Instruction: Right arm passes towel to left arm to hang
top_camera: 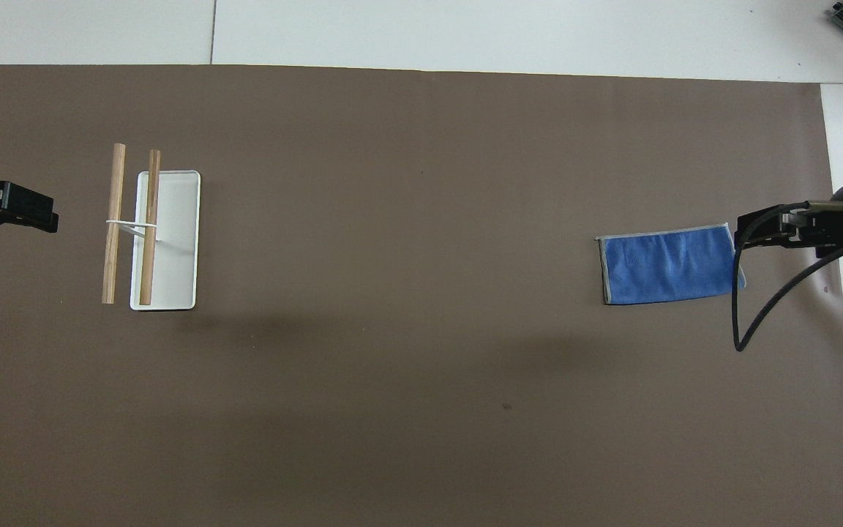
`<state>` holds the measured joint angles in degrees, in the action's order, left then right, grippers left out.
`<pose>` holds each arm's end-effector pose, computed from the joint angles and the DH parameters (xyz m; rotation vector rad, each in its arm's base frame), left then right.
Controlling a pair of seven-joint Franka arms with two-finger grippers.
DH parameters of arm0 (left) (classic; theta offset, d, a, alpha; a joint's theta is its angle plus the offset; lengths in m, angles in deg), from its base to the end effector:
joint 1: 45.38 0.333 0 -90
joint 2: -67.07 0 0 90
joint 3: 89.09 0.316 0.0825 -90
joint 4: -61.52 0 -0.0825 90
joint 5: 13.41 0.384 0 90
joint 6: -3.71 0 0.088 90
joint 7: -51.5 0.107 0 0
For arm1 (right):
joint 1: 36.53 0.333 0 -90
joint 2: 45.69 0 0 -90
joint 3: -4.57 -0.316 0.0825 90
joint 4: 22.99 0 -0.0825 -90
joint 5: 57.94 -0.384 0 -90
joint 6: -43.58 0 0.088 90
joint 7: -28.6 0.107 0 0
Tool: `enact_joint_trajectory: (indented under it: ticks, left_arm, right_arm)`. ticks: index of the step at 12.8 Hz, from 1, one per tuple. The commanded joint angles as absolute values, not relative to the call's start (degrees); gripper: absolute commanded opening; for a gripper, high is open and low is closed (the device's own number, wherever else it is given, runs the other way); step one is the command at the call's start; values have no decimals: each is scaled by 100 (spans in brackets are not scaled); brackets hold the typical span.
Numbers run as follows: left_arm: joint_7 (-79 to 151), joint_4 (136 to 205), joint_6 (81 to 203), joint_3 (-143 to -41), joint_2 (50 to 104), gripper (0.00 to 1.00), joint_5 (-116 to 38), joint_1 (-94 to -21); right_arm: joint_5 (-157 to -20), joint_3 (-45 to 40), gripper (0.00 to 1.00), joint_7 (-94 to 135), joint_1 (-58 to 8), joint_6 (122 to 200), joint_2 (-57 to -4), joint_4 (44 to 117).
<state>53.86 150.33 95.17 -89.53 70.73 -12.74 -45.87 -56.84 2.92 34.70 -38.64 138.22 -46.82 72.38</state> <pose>0.5757 -0.0080 0.6004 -3.1292 0.0905 0.0278 0.5540 -0.0062 0.5981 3.1172 -0.1763 0.0124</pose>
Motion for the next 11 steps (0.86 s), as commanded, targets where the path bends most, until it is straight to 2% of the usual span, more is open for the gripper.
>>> enact_joint_trajectory:
  ticks: [1,11]
  left_arm:
    - [5335,15143,9494,-8970,6953,100,-1183,-4564]
    - [5335,15143,9502,-8970,6953,100,-1183,-4564]
  right_arm:
    - [-5653,255,100,3554,-3951,13964,-4841,7431]
    - [-5741,307,100,3475,-4101,13964,-4815,7422]
